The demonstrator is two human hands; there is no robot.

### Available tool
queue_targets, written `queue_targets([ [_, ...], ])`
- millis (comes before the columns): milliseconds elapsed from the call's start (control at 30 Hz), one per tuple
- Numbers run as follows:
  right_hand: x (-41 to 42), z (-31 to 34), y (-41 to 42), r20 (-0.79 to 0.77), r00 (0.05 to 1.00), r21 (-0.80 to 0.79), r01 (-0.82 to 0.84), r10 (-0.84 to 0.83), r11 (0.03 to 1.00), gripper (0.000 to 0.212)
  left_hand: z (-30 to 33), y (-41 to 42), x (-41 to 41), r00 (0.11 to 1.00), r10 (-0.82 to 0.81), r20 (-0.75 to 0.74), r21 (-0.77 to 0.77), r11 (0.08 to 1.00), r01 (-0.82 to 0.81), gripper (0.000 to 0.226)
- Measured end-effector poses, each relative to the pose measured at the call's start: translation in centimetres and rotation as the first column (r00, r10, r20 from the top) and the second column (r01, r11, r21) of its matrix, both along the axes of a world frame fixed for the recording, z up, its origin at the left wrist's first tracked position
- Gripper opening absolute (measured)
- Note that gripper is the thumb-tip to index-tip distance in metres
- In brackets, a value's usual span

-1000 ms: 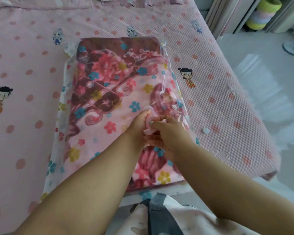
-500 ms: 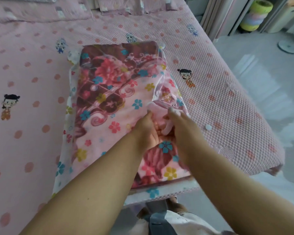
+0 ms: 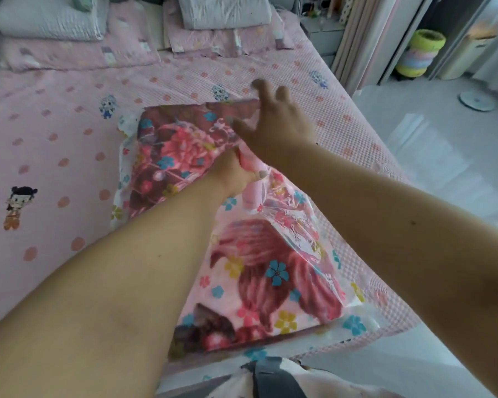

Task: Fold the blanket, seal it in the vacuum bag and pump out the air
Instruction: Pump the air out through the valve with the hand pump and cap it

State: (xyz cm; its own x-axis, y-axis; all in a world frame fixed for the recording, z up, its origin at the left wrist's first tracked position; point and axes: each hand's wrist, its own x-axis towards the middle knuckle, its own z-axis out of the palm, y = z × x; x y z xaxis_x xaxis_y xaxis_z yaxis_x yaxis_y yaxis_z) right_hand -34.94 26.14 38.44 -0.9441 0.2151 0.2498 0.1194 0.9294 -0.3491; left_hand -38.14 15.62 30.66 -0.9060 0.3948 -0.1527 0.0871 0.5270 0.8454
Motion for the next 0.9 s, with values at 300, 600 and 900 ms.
queue_targets([
  [300,-1.8,1.7,2.2,-0.097,0.938,0.258,-0.3,0.334,0.918,0.019,-2.1,0.3,1.2,0.997,0.049,0.061,0.07,0.996,-0.053,0.049],
  [600,-0.6,0.5,2.0,0.236,0.921,0.263,-0.369,0.311,0.892,0.006,-0.3,0.2,0.8,0.992,0.067,-0.105,0.002,0.998,-0.067,0.041],
  [900,-1.0,1.6,1.5,0.003,0.959,0.226,-0.277,0.283,0.934,0.014,2.1,-0.1,0.7,0.981,0.117,-0.157,0.003,0.993,-0.118,0.031],
])
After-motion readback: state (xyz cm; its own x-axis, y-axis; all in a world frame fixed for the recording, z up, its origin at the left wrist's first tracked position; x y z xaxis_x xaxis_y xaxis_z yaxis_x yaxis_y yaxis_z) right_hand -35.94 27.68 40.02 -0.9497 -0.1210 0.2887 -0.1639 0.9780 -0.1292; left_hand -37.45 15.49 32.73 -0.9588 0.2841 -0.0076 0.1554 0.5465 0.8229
